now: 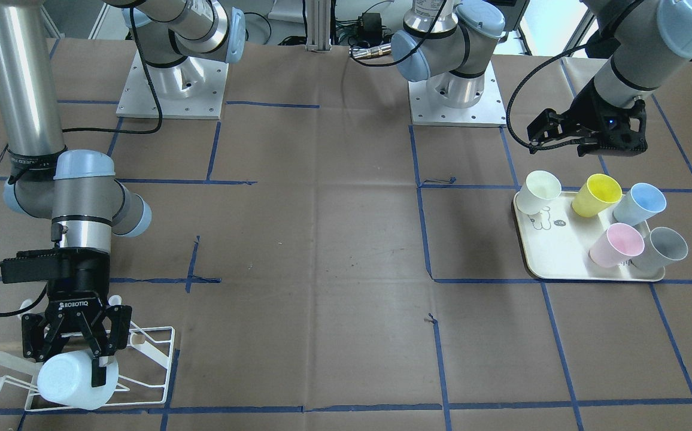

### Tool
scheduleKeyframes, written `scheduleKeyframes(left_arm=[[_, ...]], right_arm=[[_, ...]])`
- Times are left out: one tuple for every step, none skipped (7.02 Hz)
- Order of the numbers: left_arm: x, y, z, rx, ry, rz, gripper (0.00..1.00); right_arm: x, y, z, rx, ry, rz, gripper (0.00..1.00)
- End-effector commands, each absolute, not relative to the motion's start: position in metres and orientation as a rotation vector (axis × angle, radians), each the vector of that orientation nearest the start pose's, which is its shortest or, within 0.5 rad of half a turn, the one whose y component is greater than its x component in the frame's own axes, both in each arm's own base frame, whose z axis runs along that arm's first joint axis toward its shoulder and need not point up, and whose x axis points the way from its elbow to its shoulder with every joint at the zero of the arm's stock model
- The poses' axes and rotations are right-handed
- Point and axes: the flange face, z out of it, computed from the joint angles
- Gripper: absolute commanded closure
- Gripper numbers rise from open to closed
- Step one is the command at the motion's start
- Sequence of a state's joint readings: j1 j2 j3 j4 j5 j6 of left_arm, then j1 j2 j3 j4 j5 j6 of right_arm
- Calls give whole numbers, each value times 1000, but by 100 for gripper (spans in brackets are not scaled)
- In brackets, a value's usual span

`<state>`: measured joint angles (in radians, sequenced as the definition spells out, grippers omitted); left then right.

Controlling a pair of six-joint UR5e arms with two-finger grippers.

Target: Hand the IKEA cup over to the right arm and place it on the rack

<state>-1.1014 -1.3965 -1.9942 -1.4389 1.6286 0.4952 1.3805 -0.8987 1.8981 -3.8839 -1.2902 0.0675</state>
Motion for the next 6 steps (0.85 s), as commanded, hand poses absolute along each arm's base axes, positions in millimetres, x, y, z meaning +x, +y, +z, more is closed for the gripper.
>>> scheduleKeyframes(left_arm=[[67, -397, 337, 20, 3139, 205, 1], [72, -390, 311, 54, 3131, 165, 1], [81, -379, 281, 27, 3128, 138, 1], [78, -368, 260, 15, 3130, 131, 1], [73, -361, 243, 14, 3130, 126, 1], [69, -355, 232, 15, 3132, 132, 2]], right_arm=[[45, -618, 235, 74, 2390, -1772, 1], [44, -618, 236, 78, 2397, -1762, 1], [44, -618, 236, 78, 2397, -1762, 0], [44, -618, 236, 78, 2397, -1762, 0], [44, -619, 241, 74, 2391, -1774, 0], [44, -617, 253, 70, 2378, -1798, 0]])
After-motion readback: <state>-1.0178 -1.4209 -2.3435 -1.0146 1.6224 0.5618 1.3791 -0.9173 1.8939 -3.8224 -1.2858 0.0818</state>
